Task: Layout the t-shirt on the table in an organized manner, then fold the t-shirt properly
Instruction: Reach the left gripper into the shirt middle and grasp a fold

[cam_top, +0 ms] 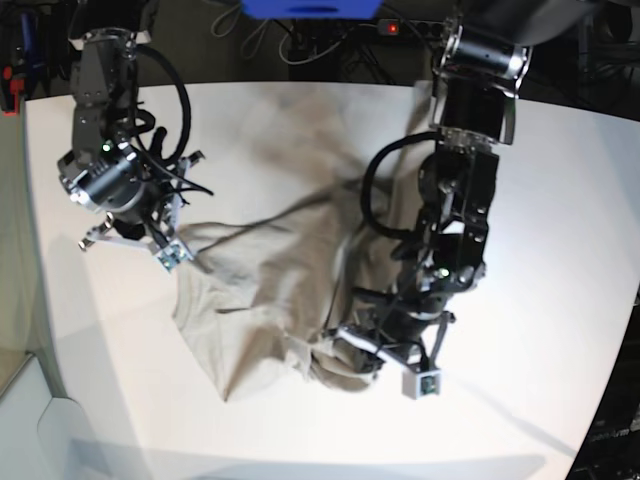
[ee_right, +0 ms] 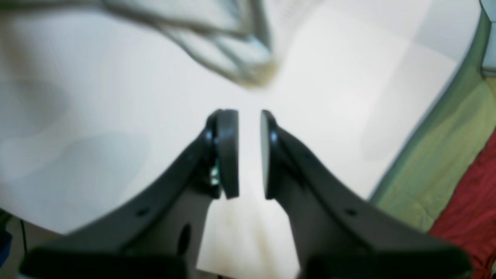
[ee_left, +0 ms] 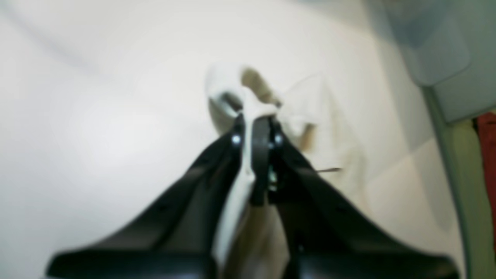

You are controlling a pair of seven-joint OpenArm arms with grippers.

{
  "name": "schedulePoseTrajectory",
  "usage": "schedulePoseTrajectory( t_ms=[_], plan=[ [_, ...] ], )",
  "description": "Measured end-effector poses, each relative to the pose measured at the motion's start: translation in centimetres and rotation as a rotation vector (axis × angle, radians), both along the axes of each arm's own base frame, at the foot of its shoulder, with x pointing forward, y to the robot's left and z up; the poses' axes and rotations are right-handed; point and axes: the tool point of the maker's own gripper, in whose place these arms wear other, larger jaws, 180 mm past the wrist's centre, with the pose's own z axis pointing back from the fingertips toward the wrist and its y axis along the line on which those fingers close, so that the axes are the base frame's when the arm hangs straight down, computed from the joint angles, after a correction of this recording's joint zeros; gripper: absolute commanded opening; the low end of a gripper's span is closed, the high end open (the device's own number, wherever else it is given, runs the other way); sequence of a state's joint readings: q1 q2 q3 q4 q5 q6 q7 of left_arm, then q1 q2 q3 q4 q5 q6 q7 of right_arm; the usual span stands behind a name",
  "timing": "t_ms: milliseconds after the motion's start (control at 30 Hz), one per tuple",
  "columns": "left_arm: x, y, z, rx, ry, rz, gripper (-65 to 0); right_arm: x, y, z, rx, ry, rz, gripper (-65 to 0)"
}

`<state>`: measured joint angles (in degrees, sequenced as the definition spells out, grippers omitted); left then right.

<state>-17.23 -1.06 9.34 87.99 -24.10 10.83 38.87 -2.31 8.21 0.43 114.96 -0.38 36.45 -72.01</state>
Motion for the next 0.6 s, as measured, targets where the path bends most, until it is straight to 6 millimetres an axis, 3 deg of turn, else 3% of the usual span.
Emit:
schedulePoseTrajectory(
  t_ms=[67,167,300,500,600],
  plan=[
    [-0.6,-2.4,1.1,0.003,-0.029,-0.061,-64.3,0.0,0.0,0.0,0.001,0.001,0.0,-53.6],
    [-2.2,-6.3,0.7,0.018,-0.027,-0.169,-64.3,-0.1,0.0,-0.1,0.002,0.002,0.0,-53.6],
    [-4.7,-11.0,-3.2,0.111,0.052,-0.295,-64.4,-0.1,0.0,-0.1,0.0,0.002,-0.001,-53.6],
    [-7.0,-14.0,-6.2,0.254,0.071,-0.396,-64.1,-0.2,-0.4,-0.1,-0.007,0.006,-0.008,-53.6],
    [-9.2,-15.2,-7.6,0.277,0.083,-0.451,-64.0,-0.4,-0.5,-0.2,-0.007,0.01,-0.008,-53.6]
  ],
)
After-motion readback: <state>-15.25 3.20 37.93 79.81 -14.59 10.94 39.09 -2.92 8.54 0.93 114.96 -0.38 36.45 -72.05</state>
